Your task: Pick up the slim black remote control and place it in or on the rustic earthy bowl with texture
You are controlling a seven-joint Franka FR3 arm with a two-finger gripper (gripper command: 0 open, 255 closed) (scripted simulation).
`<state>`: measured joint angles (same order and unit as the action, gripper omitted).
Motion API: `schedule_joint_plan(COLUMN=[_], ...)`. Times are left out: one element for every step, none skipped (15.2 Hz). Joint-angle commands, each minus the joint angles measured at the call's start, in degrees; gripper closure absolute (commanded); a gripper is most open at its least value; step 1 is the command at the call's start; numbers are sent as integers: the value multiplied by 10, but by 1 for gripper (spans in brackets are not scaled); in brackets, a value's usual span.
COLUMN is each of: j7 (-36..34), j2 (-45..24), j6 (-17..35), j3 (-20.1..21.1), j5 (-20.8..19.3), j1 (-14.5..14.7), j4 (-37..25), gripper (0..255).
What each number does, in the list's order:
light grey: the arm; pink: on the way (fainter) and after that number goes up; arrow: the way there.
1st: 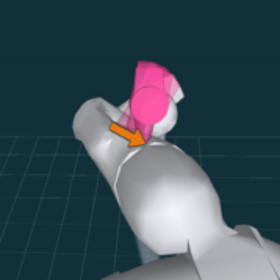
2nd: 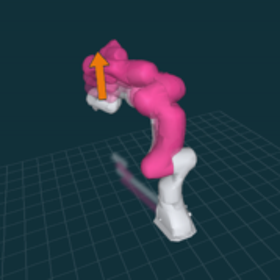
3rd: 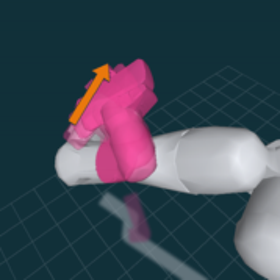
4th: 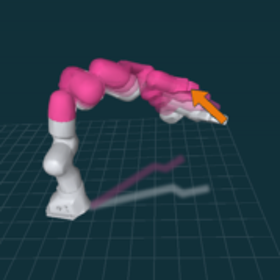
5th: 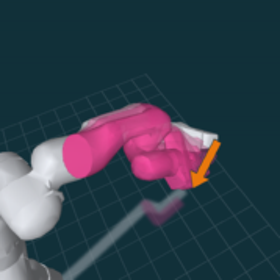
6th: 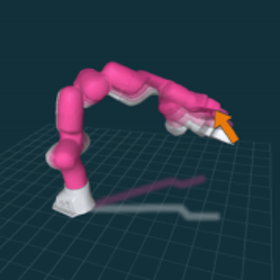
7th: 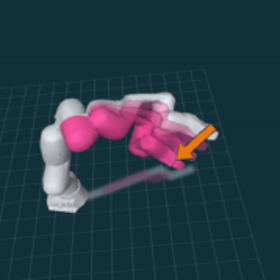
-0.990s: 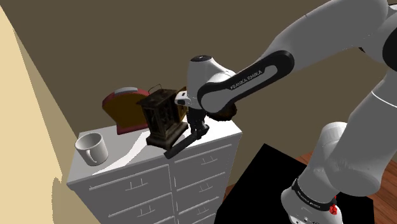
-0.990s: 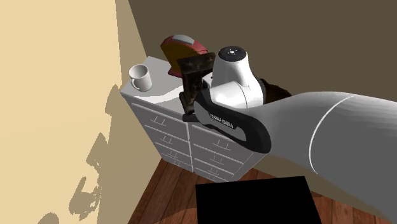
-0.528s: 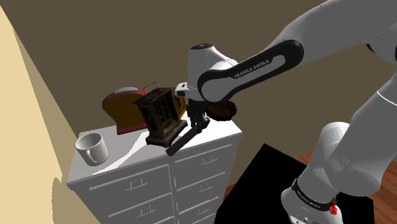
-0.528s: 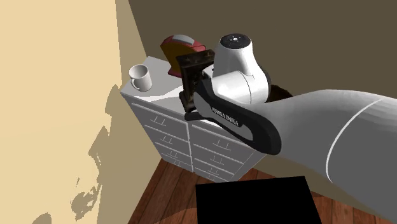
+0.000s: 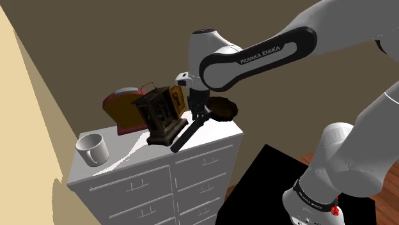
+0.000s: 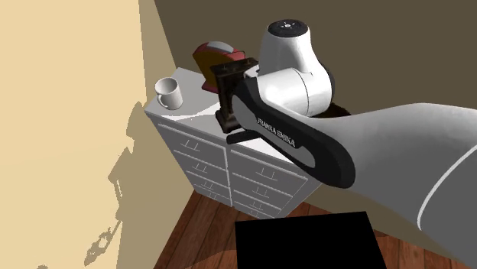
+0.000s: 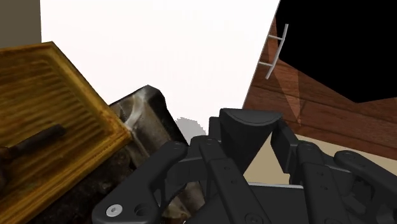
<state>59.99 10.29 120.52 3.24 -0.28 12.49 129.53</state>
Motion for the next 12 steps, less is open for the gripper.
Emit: schedule_joint_plan(j7=[-2, -2, -2, -1, -1, -1, -1, -1, 13, 27, 41, 55], j2=[6, 8, 11, 13, 15, 17, 19, 19, 22, 25, 27, 29], j6=[-17, -25, -33, -40, -48, -56, -64, -65, -64, -63, -62, -61], j3=[1, 1, 1, 1, 1, 0, 0, 0, -8, -17, -26, -35], j5=[0, 1, 1, 1, 1, 1, 1, 1, 0, -2, -3, -5], j1=[1, 1, 0, 0, 0, 0, 0, 0, -6, -12, -18, -24], j4=[-13, -18, -24, -29, -35, -41, -47, -48, -44, -40, -37, -35], gripper=[255, 255, 255, 255, 255, 255, 255, 255, 255, 255, 255, 255])
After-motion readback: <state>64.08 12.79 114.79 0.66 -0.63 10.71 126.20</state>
